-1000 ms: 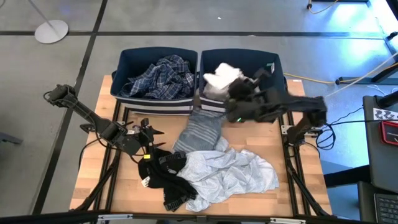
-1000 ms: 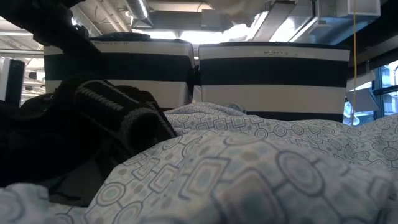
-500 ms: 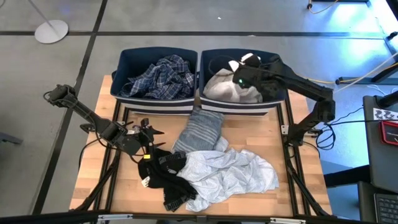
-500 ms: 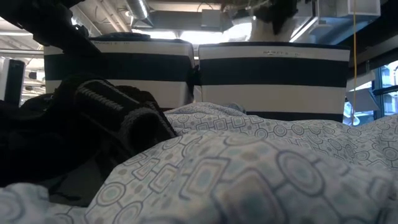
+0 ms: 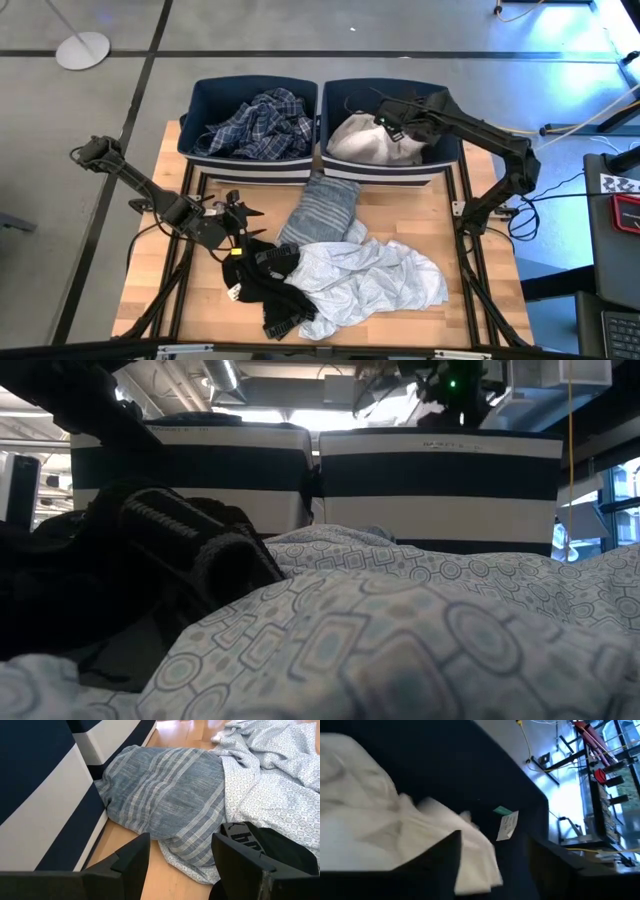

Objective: Sort clothes
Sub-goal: Put the white socks into the right blue laundry bin, then put the black underwear into the left blue laundry bin

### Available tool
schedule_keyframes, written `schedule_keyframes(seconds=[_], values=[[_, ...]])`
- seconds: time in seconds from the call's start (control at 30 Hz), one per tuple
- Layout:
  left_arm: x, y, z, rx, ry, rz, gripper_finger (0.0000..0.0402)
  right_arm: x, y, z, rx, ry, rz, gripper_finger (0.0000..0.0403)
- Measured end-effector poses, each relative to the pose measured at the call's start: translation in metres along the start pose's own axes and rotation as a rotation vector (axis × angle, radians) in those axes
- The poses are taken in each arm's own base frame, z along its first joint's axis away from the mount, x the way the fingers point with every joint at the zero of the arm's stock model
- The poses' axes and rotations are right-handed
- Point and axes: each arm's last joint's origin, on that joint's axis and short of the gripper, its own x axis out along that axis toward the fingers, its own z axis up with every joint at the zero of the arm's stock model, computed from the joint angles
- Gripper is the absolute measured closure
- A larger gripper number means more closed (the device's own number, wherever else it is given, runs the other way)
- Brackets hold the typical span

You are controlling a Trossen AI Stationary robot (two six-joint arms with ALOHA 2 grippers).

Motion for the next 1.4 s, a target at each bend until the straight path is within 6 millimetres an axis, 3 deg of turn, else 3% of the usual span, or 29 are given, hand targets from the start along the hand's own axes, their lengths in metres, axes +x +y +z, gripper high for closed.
schedule_keyframes(seconds=[0.13, 0.27, 0.5, 0.83, 1.0, 1.17, 1.4], values=[[0.0, 0.0, 0.0, -0.005, -0.001, 0.0, 0.0199, -0.013, -0.01, 0.007, 0.041, 0.013, 0.107, 0.013], [0.0, 0.0, 0.0, -0.006, -0.003, -0.001, 0.0199, -0.027, -0.016, 0.013, 0.07, 0.062, 0.314, 0.0095], [0.0, 0.0, 0.001, -0.013, -0.006, -0.002, 0.0199, -0.067, 0.006, 0.002, -0.011, -0.04, 0.443, 0.0082], [0.0, 0.0, 0.003, -0.039, -0.029, 0.014, 0.0199, -0.138, 0.038, -0.039, -0.177, -0.292, 0.519, 0.0081], [0.0, 0.0, 0.002, -0.047, -0.027, 0.018, 0.0199, -0.162, 0.059, -0.068, -0.273, -0.39, 0.578, 0.0081], [0.0, 0.0, 0.002, -0.049, -0.026, 0.018, 0.0199, -0.165, 0.094, -0.102, -0.406, -0.411, 0.667, 0.0081], [0.0, 0.0, 0.002, -0.042, -0.023, 0.019, 0.0199, -0.141, 0.143, -0.149, -0.499, -0.359, 0.799, 0.0081]])
